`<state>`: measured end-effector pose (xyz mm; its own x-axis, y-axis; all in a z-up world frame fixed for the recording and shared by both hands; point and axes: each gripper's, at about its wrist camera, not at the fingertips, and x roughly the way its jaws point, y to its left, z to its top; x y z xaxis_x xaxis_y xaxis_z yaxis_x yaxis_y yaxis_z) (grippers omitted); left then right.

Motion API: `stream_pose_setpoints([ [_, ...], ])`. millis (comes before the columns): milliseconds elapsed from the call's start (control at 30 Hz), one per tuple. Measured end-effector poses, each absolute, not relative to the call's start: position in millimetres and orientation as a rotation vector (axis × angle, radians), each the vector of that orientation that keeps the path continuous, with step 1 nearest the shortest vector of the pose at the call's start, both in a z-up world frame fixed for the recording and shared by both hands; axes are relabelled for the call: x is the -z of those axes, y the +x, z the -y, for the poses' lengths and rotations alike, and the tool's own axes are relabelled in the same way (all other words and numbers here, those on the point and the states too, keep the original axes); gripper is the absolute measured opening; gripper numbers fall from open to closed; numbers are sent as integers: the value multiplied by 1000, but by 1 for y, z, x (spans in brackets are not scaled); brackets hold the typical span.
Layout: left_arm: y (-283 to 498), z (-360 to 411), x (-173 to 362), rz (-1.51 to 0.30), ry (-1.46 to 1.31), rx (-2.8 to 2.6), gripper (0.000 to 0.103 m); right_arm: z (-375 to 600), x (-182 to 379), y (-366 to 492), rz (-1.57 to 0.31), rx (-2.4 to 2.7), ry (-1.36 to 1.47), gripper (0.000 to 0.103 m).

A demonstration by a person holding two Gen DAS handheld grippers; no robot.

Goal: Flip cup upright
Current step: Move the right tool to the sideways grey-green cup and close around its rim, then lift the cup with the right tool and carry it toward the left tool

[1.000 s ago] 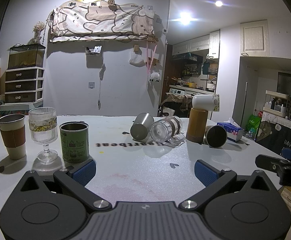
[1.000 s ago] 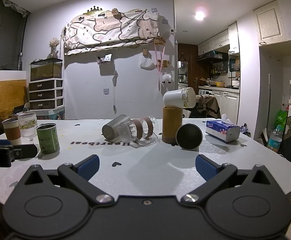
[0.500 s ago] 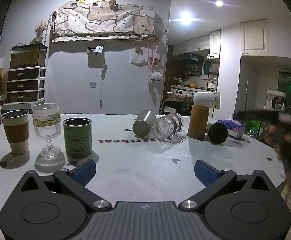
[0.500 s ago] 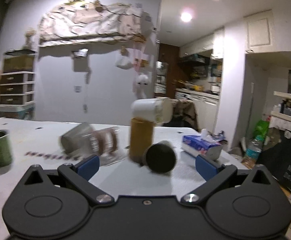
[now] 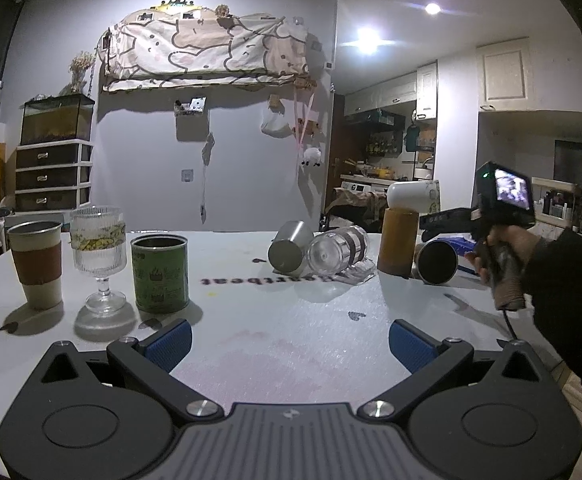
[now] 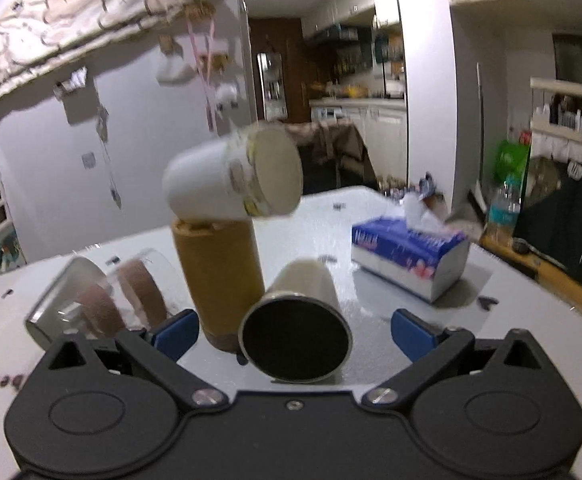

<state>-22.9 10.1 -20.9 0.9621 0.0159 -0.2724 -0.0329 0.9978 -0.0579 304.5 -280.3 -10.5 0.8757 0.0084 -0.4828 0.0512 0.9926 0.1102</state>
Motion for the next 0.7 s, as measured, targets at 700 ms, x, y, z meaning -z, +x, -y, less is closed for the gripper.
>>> stream_pose_setpoints([
  [700,-24,-25,22,-282,-87,-44,103,266,44,337,-618,92,119,85],
])
